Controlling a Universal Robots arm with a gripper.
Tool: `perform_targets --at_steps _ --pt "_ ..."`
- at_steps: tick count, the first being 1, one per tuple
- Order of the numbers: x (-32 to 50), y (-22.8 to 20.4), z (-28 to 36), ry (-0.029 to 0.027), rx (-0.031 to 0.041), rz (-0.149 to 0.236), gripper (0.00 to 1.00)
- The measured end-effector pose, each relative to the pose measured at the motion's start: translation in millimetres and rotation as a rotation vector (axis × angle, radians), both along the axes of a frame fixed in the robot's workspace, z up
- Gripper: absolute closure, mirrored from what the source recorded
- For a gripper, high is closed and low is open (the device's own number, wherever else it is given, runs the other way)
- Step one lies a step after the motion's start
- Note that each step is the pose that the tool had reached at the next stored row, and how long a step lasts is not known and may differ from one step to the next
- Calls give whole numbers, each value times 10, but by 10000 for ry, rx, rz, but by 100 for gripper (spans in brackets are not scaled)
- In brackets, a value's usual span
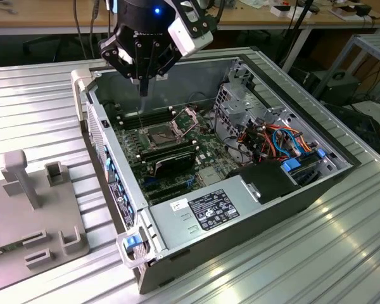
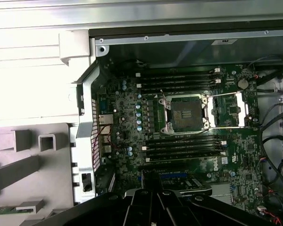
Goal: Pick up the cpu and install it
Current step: 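Reach for the cpu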
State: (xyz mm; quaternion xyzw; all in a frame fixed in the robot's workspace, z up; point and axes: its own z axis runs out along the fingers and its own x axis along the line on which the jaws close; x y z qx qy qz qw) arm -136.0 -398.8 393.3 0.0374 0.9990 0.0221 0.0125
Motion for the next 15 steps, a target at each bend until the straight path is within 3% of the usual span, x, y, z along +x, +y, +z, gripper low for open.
perform_targets --at_steps 9,15 --pt "-15 0 0 0 -1 -1 89" --pt "-99 0 0 0 0 0 89"
